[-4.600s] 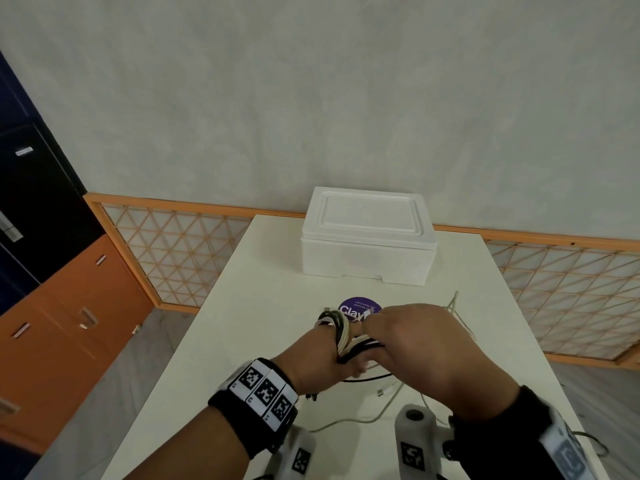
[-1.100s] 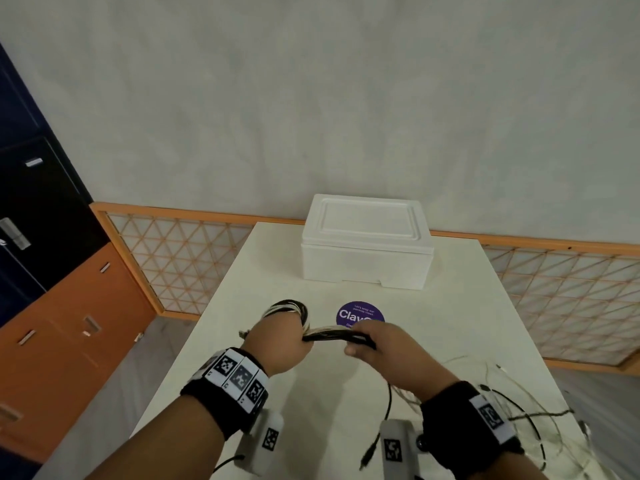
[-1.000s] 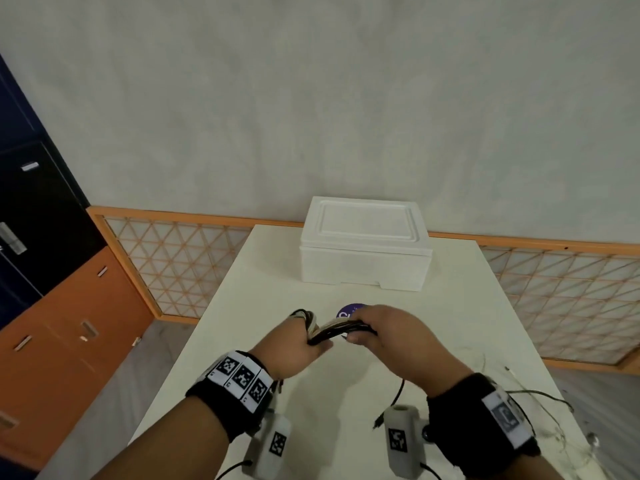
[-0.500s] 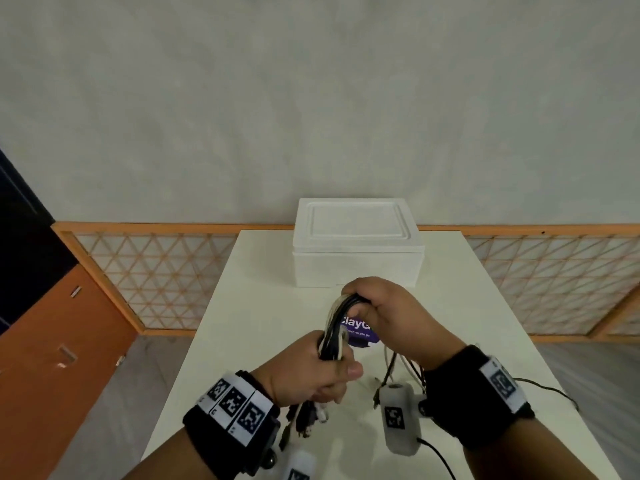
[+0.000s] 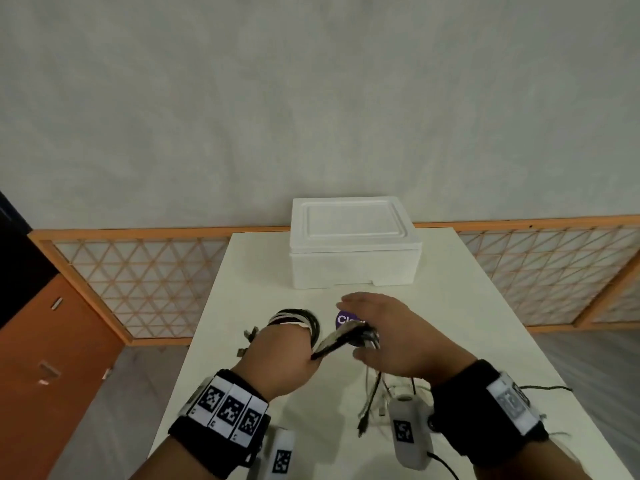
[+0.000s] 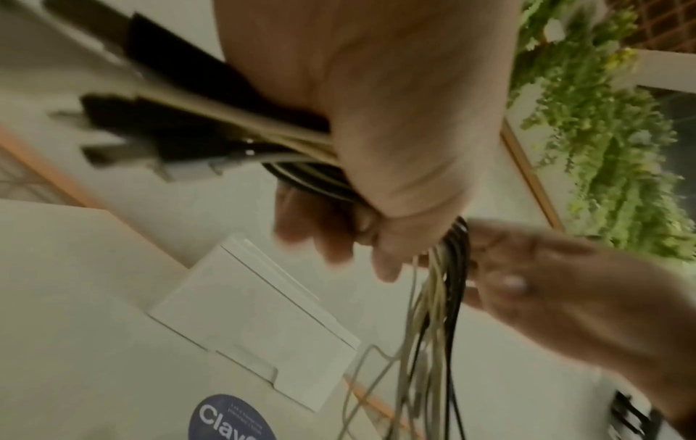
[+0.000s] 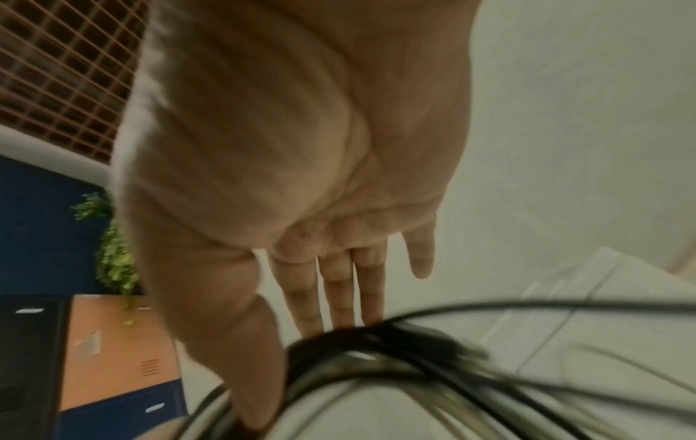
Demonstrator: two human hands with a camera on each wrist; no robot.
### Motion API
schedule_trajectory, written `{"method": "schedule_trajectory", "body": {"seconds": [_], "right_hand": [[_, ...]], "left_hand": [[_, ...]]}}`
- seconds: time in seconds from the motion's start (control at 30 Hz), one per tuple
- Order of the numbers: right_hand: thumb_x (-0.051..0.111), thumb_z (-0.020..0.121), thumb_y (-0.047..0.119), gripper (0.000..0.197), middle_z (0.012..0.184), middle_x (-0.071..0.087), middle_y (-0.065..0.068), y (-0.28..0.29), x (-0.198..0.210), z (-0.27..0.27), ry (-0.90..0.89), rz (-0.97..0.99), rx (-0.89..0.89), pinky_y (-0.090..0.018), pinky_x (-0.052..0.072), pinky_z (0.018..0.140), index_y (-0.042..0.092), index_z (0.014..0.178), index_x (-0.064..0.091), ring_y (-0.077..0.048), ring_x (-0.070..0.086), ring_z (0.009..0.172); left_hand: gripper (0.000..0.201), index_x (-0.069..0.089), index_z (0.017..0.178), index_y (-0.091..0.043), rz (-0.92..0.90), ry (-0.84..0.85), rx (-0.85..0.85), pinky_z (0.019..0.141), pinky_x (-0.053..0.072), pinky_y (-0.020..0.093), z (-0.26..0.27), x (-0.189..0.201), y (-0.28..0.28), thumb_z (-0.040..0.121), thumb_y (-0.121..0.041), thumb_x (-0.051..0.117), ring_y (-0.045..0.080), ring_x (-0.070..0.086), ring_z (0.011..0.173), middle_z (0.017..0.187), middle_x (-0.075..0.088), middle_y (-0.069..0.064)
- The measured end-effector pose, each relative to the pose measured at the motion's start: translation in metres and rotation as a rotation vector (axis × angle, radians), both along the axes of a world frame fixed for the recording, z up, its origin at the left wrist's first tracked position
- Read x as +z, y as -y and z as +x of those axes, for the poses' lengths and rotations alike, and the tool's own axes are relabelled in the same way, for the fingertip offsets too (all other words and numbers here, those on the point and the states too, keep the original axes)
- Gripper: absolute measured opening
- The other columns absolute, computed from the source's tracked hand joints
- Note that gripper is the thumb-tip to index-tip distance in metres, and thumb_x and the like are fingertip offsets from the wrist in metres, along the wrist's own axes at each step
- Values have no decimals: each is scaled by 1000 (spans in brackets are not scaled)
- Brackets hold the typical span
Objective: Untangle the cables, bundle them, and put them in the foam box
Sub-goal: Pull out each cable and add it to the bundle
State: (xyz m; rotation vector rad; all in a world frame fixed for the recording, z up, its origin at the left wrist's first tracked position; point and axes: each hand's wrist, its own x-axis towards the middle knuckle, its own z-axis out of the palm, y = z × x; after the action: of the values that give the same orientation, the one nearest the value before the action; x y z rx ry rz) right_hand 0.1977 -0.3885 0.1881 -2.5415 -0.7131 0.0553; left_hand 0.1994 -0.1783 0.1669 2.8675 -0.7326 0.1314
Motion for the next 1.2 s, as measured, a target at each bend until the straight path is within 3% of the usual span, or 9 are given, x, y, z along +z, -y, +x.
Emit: {"method": "schedule_trajectory", "body": {"seconds": [0.07, 0.2, 0.33, 0.4, 0.53, 0.6, 0.67, 0.9, 1.2], "right_hand": [[68, 78, 33, 68, 142, 44, 9, -8, 4, -2, -14, -70, 32, -33, 16, 117, 25, 140, 41, -7, 37, 133], [54, 83, 58, 43, 110, 66, 2, -28, -14, -1, -97, -230, -6, -36, 48, 89, 23, 110, 58, -19, 60, 105], [42, 93, 47, 33, 98, 67, -4, -40, -32, -5, 52, -325, -55, -34, 43, 69, 19, 99, 59, -27, 62, 91], [41, 96, 36, 28, 93, 66, -8, -43, -37, -6, 132, -387, 4, -36, 41, 63, 13, 97, 58, -31, 62, 85], [44, 95, 22, 21, 87, 66, -12, -39, -41, -7, 218, -478, 76, -38, 46, 61, 7, 96, 59, -33, 63, 78], [43, 97, 23, 23, 90, 65, -13, -35, -40, -7, 212, -493, 84, -40, 48, 65, 7, 99, 59, -35, 63, 81], [44, 97, 26, 23, 91, 65, -12, -30, -38, -5, 220, -490, 66, -40, 47, 66, 8, 99, 58, -35, 63, 83], [79, 63, 42, 27, 52, 50, 9, -7, -16, -2, 464, -434, 135, -20, 33, 37, 28, 61, 56, -10, 50, 44], [68, 81, 31, 17, 66, 56, 3, 1, -3, 8, 739, -101, 260, -27, 41, 46, 16, 78, 61, -18, 48, 54]], "left_hand": [[19, 54, 61, -22, 124, 89, -154, 52, 41, 20, -1, 2, 8, 59, -34, 68, 16, 57, 54, 61, 56, -4], [17, 52, 55, -20, 212, 134, -191, 50, 45, 23, 8, 3, 22, 52, -27, 68, 17, 51, 47, 55, 52, -2], [32, 49, 48, -23, 223, -21, -17, 48, 40, 17, 10, -5, 23, 33, -19, 76, 14, 49, 42, 48, 49, -1], [11, 65, 73, -16, 242, -241, 111, 61, 44, 23, 13, -2, 30, 65, -18, 72, 20, 60, 66, 72, 61, 9], [51, 49, 136, -19, 345, -511, 174, 94, 47, 33, 38, -16, 42, 87, -30, 58, 24, 54, 122, 144, 47, 3], [18, 62, 102, -16, 330, -477, 153, 84, 48, 30, 33, -19, 47, 88, -23, 55, 25, 59, 108, 118, 62, 8], [17, 44, 72, -15, 254, -346, 164, 72, 38, 26, 20, -21, 44, 88, -14, 52, 24, 56, 90, 78, 52, 4], [28, 35, 78, -23, -190, -294, 75, 65, 33, 26, 5, -12, 44, 86, -38, 57, 18, 47, 75, 78, 39, -8], [36, 47, 56, -22, -641, -726, -1, 45, 34, 16, -13, 25, 43, 88, -23, 62, 6, 36, 38, 45, 44, -6]]}}
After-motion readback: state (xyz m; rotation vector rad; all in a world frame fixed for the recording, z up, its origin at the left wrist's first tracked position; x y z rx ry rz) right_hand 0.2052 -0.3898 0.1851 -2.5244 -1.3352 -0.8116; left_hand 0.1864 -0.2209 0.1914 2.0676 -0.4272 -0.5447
